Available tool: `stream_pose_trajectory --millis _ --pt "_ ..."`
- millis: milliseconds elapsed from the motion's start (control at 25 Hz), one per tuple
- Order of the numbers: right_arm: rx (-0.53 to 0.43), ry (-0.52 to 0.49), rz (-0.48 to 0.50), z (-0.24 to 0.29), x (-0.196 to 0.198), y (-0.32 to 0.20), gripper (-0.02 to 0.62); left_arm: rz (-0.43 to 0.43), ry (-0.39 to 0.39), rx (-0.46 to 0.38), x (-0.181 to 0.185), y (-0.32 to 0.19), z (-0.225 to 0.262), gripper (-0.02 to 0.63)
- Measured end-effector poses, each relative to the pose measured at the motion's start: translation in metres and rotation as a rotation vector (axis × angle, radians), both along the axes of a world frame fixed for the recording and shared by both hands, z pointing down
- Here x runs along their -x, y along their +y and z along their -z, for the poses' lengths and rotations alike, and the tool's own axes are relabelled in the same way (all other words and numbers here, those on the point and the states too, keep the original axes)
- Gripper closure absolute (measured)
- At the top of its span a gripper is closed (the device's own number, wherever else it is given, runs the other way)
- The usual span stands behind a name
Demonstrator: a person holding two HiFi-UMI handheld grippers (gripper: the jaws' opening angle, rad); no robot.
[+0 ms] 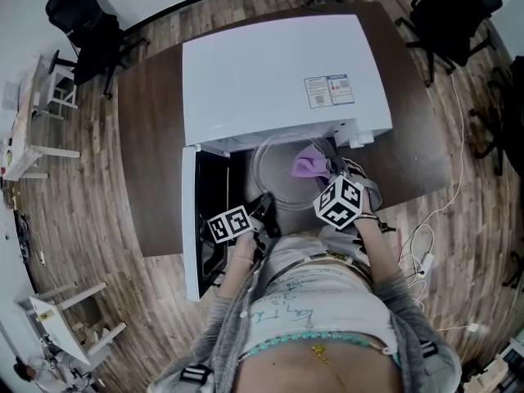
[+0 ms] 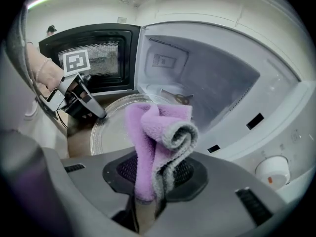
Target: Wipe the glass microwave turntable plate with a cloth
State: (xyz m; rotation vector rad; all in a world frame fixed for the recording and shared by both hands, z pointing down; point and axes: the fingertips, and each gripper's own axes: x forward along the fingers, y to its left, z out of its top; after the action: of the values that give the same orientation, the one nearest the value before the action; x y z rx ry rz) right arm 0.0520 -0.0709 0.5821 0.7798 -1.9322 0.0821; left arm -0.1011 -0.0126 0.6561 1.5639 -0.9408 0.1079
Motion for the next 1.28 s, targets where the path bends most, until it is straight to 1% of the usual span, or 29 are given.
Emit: stream_pose_trajectory --millis 160,280,400,560,720,920,1040,1120,1200,1280 --pt "-0.029 0.021 0.033 0.006 -0.007 0.000 0.482 0.067 0.034 -0.001 0.001 0.001 0.001 0.546" --pt "-0.041 0.034 0.039 0.008 -0.018 0.000 0.482 0.125 0.069 -0.030 0.003 0.001 0.005 0.552" --pt "-0.041 0.028 0.012 0.010 -0.031 0.000 0.482 0.174 0.102 -0.072 0.005 0.001 0.010 0.559" --pt "-0.039 0.020 -0.032 0.011 -0.052 -0.001 0.482 0.308 0.172 -0.108 0.014 -0.001 0.013 0.563" --pt "-0.037 0.000 -0.075 0.014 -0.069 -0.001 0.482 0.402 0.228 -0.142 0.021 -0.004 0.016 0.568" --pt "-0.028 -0.004 -0.094 0.012 -0.080 0.001 0.482 0.481 0.250 -0.156 0.029 -0.012 0.016 0.567" --pt "0.015 -0.030 -0.103 0.007 -0.084 0.003 0.482 0.561 0.282 -0.154 0.037 -0.019 0.014 0.566" --pt "0.068 -0.072 -0.118 0.001 -0.085 0.004 0.482 0.593 0.283 -0.151 0.042 -0.025 0.014 0.566" --pt "0.132 -0.126 -0.140 -0.006 -0.086 0.004 0.482 0.611 0.280 -0.144 0.044 -0.029 0.013 0.566" --pt "0.187 -0.211 -0.177 -0.012 -0.087 0.002 0.482 0.619 0.277 -0.140 0.045 -0.031 0.013 0.565"
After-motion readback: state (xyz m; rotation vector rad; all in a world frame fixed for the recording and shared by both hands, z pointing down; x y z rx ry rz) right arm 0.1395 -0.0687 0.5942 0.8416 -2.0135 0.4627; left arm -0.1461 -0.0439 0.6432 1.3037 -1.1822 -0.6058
